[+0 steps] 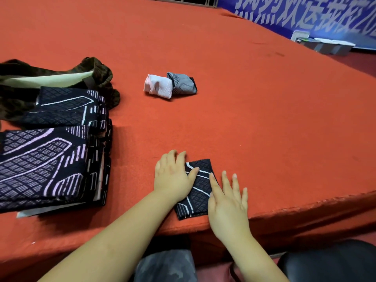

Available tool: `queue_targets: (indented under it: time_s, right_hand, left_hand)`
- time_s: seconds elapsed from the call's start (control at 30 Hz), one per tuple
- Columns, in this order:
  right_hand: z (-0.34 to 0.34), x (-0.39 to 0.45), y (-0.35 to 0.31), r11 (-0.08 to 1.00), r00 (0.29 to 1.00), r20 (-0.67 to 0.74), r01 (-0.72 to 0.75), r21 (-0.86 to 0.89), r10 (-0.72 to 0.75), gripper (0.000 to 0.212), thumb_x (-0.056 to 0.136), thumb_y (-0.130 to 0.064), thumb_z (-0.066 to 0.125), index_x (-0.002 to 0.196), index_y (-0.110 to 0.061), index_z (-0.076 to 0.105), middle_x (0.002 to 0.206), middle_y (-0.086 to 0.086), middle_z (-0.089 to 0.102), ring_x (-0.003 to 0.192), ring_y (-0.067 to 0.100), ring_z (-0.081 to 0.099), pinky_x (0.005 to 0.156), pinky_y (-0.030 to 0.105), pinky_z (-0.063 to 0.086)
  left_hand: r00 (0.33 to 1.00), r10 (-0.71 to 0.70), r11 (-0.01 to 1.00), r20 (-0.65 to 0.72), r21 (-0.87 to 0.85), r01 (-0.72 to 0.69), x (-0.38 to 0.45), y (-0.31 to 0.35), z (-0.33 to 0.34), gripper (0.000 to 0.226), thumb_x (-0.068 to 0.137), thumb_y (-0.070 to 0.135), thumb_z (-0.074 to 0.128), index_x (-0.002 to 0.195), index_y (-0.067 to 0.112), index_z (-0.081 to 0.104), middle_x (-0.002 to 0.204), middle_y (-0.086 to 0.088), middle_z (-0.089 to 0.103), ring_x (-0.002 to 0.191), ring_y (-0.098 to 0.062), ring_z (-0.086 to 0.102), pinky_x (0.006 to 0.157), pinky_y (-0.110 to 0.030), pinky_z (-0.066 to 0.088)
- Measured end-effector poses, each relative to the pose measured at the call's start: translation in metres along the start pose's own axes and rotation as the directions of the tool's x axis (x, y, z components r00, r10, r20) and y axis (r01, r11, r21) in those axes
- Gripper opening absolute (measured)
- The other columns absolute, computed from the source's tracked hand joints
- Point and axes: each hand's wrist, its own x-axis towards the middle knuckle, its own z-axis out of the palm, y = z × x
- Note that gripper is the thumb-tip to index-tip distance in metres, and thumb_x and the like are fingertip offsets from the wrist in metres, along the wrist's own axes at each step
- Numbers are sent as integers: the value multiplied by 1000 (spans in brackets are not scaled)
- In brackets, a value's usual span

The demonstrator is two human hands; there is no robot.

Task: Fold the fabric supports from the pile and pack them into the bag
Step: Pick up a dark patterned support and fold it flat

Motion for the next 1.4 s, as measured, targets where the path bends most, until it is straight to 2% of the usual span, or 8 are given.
queue_targets:
  time_s: [0.17, 0.4, 0.67, 0.77, 0.97, 1.07, 1.17, 1.4]
  right_hand:
    - [-8, -1, 1, 999, 996, 77, -32, -14, 33, 85, 68, -60, -15, 149, -41, 3, 160, -1, -5, 145, 21, -14, 115, 45, -9]
    - [-15, 8, -1, 978, 987, 16, -159, 137, 159, 57, 92, -51, 45, 141, -24, 36, 159, 2, 12, 146, 19, -5, 117, 43, -1]
    - [-25, 13, -9, 946, 974, -4, -220, 238, 227, 24, 85, -44, 61, 94, -23, 54, 139, 3, 46, 143, 22, 17, 115, 41, 8]
    - [-36, 7, -19, 894, 987, -62, -106, 435, 147, 20, 85, -32, 65, 85, -25, 46, 86, -6, 62, 96, 25, 59, 85, 34, 43]
    - [-83, 11, -35, 794, 980, -185, 168, 585, -71, 34, 77, -10, 73, 83, -34, 49, 75, -14, 61, 70, -6, 57, 62, 7, 40]
    - [-113, 13, -49, 735, 955, -272, 267, 623, -117, 44, 72, -4, 76, 89, -36, 50, 77, -11, 63, 75, -5, 59, 67, 6, 40]
    - [-132, 20, -65, 623, 934, -349, 317, 715, -76, 54, 71, -6, 78, 101, -38, 47, 86, -7, 63, 76, 1, 64, 72, 11, 47]
    - [-120, 52, -114, 202, 994, 86, -97, 974, 60, 56, 76, -37, 68, 125, -17, 48, 96, 4, 71, 82, 20, 67, 78, 36, 55]
  left_hand:
    - [945, 243, 947, 221, 156, -280, -31, -7, -9, 75, 88, 62, 0, 150, 21, -12, 156, -5, -23, 140, -19, -29, 112, -39, -20]
    - [906, 231, 954, 354, 99, -283, -38, -11, -17, 72, 95, 59, 24, 151, 24, -6, 159, 2, -15, 145, -15, -15, 118, -41, -8]
    - [910, 240, 957, 339, 77, -281, -22, 0, -40, 67, 97, 43, 42, 152, 24, 8, 160, -2, 5, 146, -19, 6, 118, -44, -3]
    - [907, 367, 916, 209, 92, -392, -16, 6, -55, 80, 92, 24, 52, 152, 24, -1, 160, -7, -1, 146, -22, 6, 118, -39, 2]
    - [730, 648, 681, 217, 266, -683, 9, 28, -113, 66, 84, 29, 58, 144, 24, 30, 146, 0, 40, 140, -19, 27, 115, -38, 6]
    - [724, 641, 713, 257, 151, -685, 12, 31, -146, 38, 82, 39, 64, 114, 21, 54, 106, -1, 64, 104, -21, 56, 85, -29, 36]
    - [758, 599, 795, 259, -79, -601, 12, 20, -171, 24, 85, 45, 63, 84, 25, 52, 75, 8, 54, 77, -17, 52, 59, -27, 31]
    - [959, 284, 752, -22, -616, -236, 22, -35, -218, 22, 95, 36, 52, 86, 19, 63, 82, 8, 69, 79, -9, 65, 74, -26, 51]
